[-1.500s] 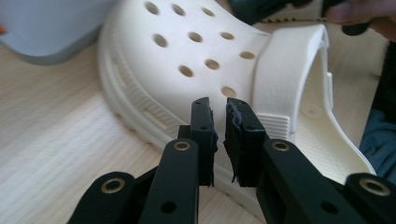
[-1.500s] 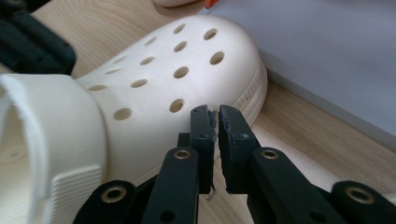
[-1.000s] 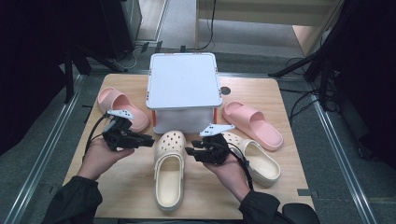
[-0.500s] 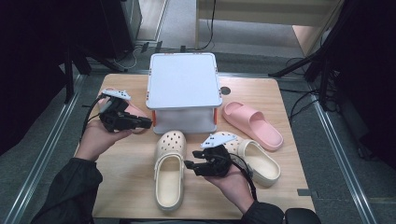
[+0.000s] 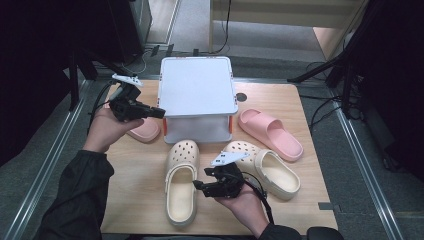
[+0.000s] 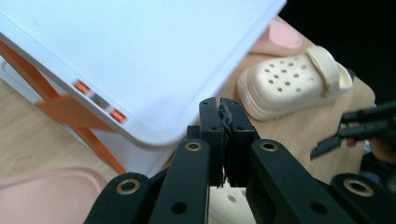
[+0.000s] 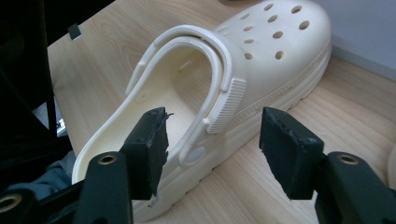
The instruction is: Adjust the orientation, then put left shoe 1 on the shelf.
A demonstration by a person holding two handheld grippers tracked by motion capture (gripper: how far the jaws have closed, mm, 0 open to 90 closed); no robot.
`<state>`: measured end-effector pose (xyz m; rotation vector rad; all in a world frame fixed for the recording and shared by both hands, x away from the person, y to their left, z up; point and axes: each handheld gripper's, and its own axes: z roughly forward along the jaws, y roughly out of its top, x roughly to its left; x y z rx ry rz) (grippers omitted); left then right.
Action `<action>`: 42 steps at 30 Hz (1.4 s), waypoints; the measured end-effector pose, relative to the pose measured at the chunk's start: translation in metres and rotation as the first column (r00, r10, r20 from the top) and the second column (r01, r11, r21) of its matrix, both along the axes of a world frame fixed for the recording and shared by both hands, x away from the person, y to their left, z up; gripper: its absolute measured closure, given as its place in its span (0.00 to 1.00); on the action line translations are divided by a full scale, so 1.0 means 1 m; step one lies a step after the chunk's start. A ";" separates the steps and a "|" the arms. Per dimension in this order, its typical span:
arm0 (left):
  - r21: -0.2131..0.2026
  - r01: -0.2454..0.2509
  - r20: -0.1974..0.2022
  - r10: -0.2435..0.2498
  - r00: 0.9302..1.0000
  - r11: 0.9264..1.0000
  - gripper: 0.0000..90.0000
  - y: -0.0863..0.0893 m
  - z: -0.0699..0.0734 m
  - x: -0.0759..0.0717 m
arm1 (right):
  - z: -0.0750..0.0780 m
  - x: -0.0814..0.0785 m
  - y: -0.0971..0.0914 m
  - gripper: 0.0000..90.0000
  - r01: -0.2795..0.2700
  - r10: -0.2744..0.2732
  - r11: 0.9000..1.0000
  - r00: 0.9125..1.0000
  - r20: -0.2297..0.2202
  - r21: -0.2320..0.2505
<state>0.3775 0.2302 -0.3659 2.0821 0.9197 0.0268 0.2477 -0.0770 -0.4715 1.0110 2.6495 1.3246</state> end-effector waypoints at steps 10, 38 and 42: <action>0.009 -0.016 0.000 0.016 1.000 1.000 0.98 0.000 -0.013 0.020 | -0.010 0.004 0.013 0.45 0.056 -0.056 0.998 0.998 -0.005 -0.002; -0.009 -0.032 0.035 0.032 0.999 0.999 0.99 0.002 -0.018 0.018 | -0.015 0.026 0.026 0.84 0.143 -0.142 0.989 0.989 0.044 -0.019; -0.012 -0.033 0.032 0.034 0.999 0.999 0.99 0.002 -0.018 0.018 | -0.014 0.030 0.024 0.86 0.134 -0.133 0.991 0.990 0.050 -0.028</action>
